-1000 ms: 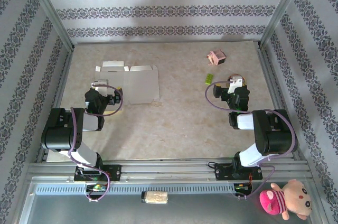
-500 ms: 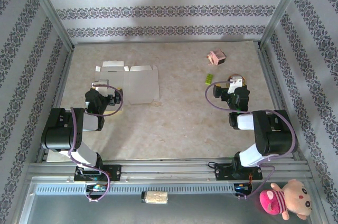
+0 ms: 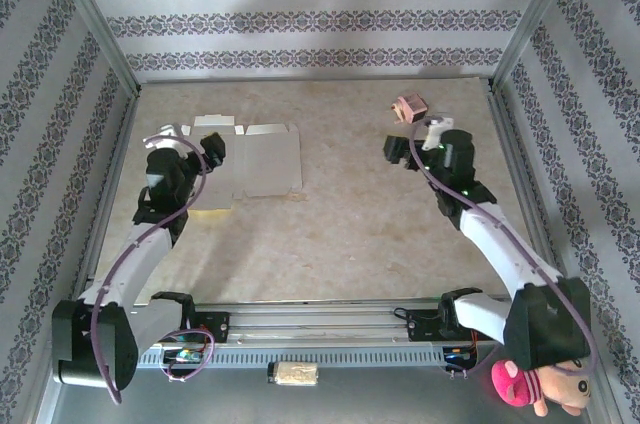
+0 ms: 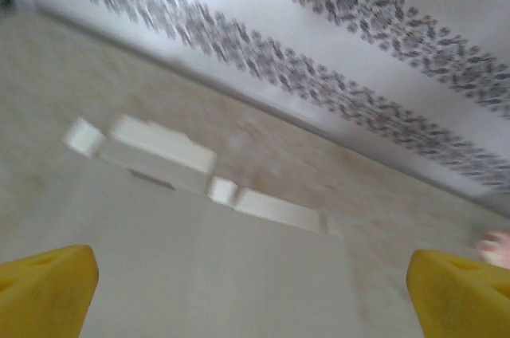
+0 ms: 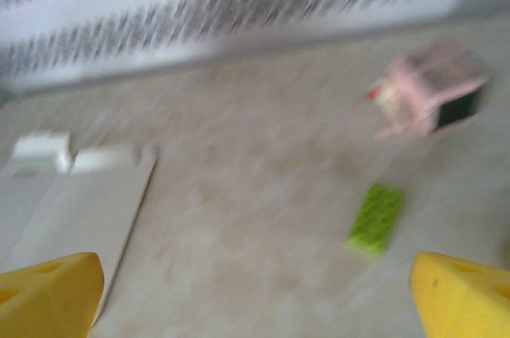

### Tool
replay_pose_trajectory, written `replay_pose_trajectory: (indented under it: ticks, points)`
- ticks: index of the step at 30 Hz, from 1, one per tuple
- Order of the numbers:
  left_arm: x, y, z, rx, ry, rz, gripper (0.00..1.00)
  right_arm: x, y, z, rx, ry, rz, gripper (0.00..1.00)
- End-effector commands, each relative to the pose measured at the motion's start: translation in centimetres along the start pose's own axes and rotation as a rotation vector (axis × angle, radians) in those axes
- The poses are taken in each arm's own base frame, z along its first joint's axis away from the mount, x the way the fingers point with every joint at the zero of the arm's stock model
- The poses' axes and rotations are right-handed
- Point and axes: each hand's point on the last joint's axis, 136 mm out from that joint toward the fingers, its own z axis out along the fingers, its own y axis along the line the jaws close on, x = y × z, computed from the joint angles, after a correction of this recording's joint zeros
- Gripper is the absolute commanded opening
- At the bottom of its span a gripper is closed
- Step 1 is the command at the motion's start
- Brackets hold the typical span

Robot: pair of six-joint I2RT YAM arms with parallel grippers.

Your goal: Fold the paper box

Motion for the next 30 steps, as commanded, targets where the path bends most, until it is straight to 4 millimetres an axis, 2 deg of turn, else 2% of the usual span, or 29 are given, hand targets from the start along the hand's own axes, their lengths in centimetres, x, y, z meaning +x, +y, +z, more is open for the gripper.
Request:
replay_pose_trajectory:
  ticks: [1,2,4,7,9,13,18,22,23,25,26,28,30]
  points:
    - [7.2,0.1,-1.6,-0.090,0.343,-0.335,0.99,5.9,4.8,1.9,-0.130,0.347,0.071,0.98]
    - [8.3,0.1,-2.1,-0.118,0.387,-0.376,1.00,6.8,6.5,2.9,-0.160,0.416,0.050,0.98]
    - [9.9,0.8,-3.1,-0.179,0.443,-0.460,0.99,8.5,8.4,4.7,-0.174,0.538,0.014,0.98]
    - [12.0,2.9,-4.4,-0.278,0.456,-0.586,0.97,10.4,9.8,7.9,-0.147,0.639,-0.022,0.98]
    - [13.5,5.0,-5.6,-0.385,0.449,-0.664,0.94,11.2,11.0,9.9,-0.168,0.661,-0.031,0.98]
    - [15.2,7.8,-6.7,-0.497,0.429,-0.698,0.92,12.5,12.1,13.4,-0.164,0.692,-0.030,0.98]
    - [15.2,9.1,-6.3,-0.515,0.400,-0.705,0.92,14.0,13.8,16.5,-0.186,0.700,0.005,0.96]
    - [13.8,10.5,-5.5,-0.533,0.331,-0.688,0.92,14.5,14.9,17.4,-0.178,0.683,-0.002,0.93]
    - [13.4,10.8,-5.1,-0.532,0.313,-0.688,0.92,14.5,15.3,17.5,-0.182,0.672,-0.005,0.91]
    - [12.9,11.2,-4.1,-0.518,0.288,-0.695,0.87,14.6,16.2,17.5,-0.196,0.662,-0.006,0.77]
    - [12.6,11.1,-3.5,-0.494,0.282,-0.707,0.81,14.6,16.8,17.5,-0.207,0.660,0.000,0.75]
    - [12.3,11.0,-2.3,-0.450,0.274,-0.736,0.73,14.5,17.8,17.4,-0.228,0.652,0.007,0.64]
    - [12.4,11.2,-1.3,-0.440,0.270,-0.773,0.67,14.5,18.6,17.6,-0.234,0.637,0.019,0.60]
